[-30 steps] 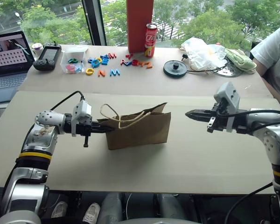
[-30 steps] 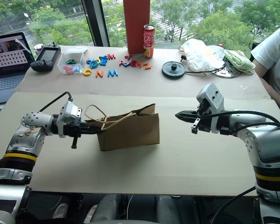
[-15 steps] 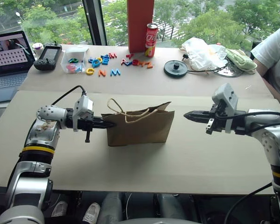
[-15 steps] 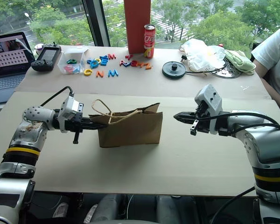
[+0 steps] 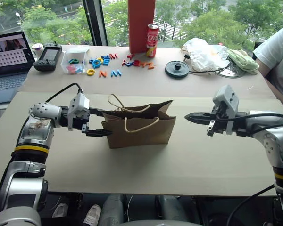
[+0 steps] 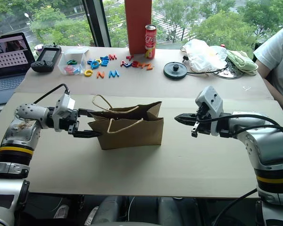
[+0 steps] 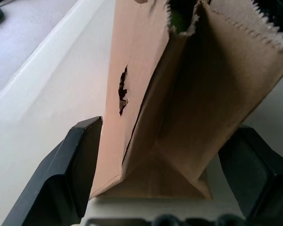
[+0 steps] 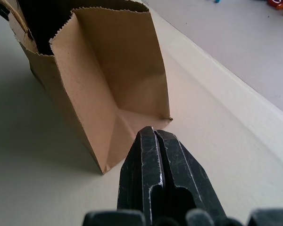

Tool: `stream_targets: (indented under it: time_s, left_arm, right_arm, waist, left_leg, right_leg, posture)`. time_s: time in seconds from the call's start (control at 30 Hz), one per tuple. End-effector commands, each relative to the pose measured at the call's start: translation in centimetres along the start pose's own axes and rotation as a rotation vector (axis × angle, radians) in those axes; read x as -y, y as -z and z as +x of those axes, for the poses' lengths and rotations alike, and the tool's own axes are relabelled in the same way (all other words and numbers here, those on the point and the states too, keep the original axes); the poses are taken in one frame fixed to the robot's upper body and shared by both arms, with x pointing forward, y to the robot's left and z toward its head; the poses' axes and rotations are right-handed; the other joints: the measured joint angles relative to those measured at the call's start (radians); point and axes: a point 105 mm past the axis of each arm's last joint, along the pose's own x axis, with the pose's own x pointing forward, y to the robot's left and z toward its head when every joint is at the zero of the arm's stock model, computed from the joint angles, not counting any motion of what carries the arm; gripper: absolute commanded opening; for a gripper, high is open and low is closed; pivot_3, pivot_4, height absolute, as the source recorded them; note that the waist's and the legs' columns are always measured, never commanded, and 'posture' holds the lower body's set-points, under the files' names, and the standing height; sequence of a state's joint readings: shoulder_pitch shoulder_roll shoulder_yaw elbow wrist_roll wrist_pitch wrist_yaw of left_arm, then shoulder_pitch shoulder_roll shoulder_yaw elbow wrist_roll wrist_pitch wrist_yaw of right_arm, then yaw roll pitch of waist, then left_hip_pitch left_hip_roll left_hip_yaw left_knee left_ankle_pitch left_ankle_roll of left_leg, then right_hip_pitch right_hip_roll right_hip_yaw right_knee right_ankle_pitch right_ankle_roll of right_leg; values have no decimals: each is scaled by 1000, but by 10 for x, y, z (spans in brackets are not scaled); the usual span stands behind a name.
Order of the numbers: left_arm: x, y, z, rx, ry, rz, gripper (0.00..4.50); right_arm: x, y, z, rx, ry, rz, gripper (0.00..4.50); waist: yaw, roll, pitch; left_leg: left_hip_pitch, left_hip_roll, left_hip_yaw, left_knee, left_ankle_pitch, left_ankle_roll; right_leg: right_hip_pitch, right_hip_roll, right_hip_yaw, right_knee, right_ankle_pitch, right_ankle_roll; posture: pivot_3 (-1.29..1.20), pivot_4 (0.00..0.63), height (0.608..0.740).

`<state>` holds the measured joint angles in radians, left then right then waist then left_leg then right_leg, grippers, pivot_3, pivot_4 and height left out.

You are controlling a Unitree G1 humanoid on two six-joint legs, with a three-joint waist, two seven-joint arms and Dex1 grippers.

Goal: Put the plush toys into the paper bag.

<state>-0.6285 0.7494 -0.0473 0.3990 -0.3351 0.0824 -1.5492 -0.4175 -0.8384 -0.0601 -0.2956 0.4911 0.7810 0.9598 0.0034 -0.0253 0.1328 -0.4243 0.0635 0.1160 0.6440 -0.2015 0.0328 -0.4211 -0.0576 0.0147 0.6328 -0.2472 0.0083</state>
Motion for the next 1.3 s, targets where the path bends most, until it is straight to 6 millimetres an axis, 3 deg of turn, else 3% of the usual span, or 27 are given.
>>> stream_targets:
  time_s: [0.03,0.33,0.57,0.67,0.9,1.07,1.3]
  left_arm:
    - [-6,-18,-13,10,-54,60,3730]
    - [-4,-21,-19,8,-111,71,3730]
    - [4,-40,-48,2,-142,9,3730]
    - [5,-57,-66,18,-171,-27,3730]
    - [9,-92,-85,85,-185,-105,3730]
    - [11,-102,-86,140,-180,-146,3730]
    - [15,-97,-82,126,-169,-155,3730]
  right_arm:
    - [3,-13,-3,39,7,-56,0]
    - [6,-16,2,46,-12,-69,0]
    - [2,-25,-5,9,-60,-138,0]
    - [-7,-42,-14,22,-112,-181,0]
    - [-8,-75,-25,116,-132,-231,0]
    - [-9,-82,-25,148,-142,-223,0]
    - [-8,-77,-19,141,-144,-208,0]
  waist:
    - [0,0,0]
    - [0,0,0]
    - [-5,0,0]
    - [-4,0,0]
    - [-3,1,0]
    - [-3,1,0]
    - [-2,1,0]
  left_leg:
    - [0,0,0,0,0,0]
    - [0,0,1,0,0,0]
    - [0,1,1,0,0,0]
    - [0,1,1,0,0,0]
    - [1,1,1,0,0,0]
    - [1,1,1,0,0,0]
    - [0,1,4,0,0,0]
  right_leg:
    - [0,0,0,0,0,0]
    - [0,0,0,0,0,0]
    - [-1,0,0,0,0,0]
    - [-1,0,0,0,0,0]
    - [-1,0,0,1,0,0]
    - [-1,0,0,1,0,0]
    - [-1,0,0,1,0,0]
  posture:
    - [0,150,739]
    - [0,150,739]
    - [0,150,739]
    - [0,150,739]
    - [0,150,739]
    - [0,150,739]
    - [0,150,739]
